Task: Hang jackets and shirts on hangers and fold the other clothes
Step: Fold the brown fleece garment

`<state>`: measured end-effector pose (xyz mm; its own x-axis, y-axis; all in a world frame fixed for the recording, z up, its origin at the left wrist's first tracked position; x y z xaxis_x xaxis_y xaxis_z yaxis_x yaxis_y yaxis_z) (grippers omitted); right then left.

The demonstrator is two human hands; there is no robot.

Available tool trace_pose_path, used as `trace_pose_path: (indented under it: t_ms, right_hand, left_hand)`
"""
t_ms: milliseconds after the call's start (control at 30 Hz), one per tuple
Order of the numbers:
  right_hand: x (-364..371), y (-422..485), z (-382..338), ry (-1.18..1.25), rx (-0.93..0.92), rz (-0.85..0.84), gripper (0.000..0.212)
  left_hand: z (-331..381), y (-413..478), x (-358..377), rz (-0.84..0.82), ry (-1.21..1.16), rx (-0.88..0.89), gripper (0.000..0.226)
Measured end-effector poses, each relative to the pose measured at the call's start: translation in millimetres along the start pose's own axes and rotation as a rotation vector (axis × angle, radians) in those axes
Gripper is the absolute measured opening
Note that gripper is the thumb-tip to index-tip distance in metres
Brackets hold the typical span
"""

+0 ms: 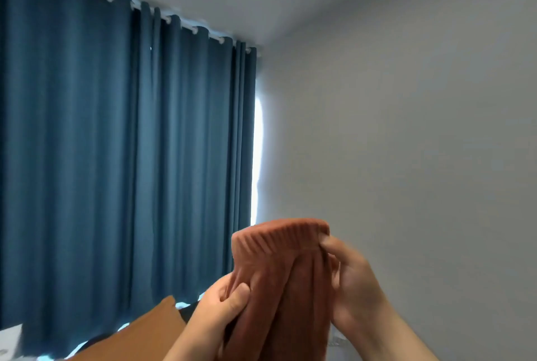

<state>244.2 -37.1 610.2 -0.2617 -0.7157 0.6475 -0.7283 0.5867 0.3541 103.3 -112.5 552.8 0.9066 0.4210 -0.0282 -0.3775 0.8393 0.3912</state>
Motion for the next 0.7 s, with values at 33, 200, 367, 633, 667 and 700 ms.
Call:
trace_pose_path:
  t_ms: [33, 200, 367, 633, 667, 700]
  right_hand:
    - [-11, -2, 1, 0.023, 0.026, 0.041, 0.042]
    - [-68, -12, 3, -0.04, 0.063, 0.221, 0.039]
    - [-97, -22, -17, -0.295, 0.028, 0.248, 0.033]
    - [-147, -16, -52, -1.268, 0.239, 0.057, 0.095]
    - [-155, -11, -52, -1.322, 0.292, 0.001, 0.096]
    - [-165, -5, -52, -1.361, 0.352, -0.058, 0.095]
  left_hand:
    - [-12, -1, 13, -0.057, -0.094, -0.067, 0.092]
    - [-36, 2, 41, -0.086, -0.252, -0.204, 0.048]
    - [-51, 11, 56, -0.021, -0.205, -0.162, 0.024]
    - [-100, 26, 105, -0.113, -0.052, -0.207, 0.035]
    - [-107, 28, 115, -0.141, -0.029, -0.208, 0.035]
    - [-114, 31, 125, -0.166, -0.012, -0.207, 0.035]
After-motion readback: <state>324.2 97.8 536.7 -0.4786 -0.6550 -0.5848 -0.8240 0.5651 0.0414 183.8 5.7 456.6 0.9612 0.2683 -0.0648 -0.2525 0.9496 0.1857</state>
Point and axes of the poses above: each hand's wrist, its own y-axis towards the middle knuckle, its own x-axis out of the palm, z = x × y, the point moved 6 cm from there along y, towards the middle knuckle, and after that the axes turned 11 degrees about y, right-handed, at the moved point
